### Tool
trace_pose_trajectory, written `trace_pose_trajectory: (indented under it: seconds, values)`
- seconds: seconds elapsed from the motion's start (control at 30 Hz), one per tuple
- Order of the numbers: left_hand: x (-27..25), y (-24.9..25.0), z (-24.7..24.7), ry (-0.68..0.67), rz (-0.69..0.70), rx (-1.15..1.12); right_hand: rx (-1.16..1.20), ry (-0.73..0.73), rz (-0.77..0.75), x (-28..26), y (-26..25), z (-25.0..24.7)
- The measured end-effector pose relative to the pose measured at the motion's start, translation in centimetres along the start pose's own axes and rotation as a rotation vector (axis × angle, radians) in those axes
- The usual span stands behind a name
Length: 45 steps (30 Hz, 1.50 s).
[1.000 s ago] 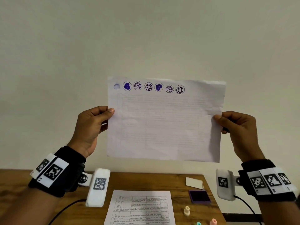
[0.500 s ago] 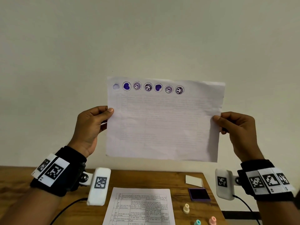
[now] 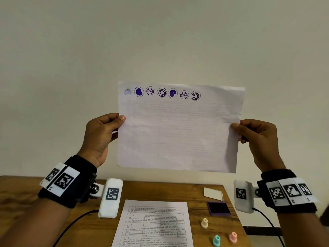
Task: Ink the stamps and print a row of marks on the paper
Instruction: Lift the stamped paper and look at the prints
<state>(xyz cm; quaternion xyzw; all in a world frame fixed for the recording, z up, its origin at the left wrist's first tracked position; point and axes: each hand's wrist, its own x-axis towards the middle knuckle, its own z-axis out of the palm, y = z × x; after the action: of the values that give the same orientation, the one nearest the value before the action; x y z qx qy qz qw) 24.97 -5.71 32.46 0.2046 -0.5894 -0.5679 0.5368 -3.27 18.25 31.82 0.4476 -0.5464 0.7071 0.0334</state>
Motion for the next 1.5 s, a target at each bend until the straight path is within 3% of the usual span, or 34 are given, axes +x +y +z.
trace_pose_trajectory:
  seconds: [0.8, 0.9, 1.13, 1.27, 1.5]
  values:
    - [1.1, -2.7, -0.3, 0.042, -0.069, 0.039, -0.022, 0.037, 0.071, 0.2, 2.8, 0.8]
    - [1.5, -3.9, -0.6, 0.038, -0.103, 0.085, 0.014, 0.035, 0.16, 0.2, 4.0, 1.3]
    - [1.1, -10.3, -2.9, 0.018, -0.249, 0.338, 0.003, 0.01, 0.586, -2.9, 10.6, 4.1]
    - [0.0, -14.9, -5.4, 0.008, -0.344, 0.449, -0.201, -0.069, 0.715, -6.1, 15.7, 5.6]
    - [-3.7, -23.0, -9.5, -0.018, -0.518, 0.617, -0.602, -0.378, 0.794, -12.0, 21.2, 7.6]
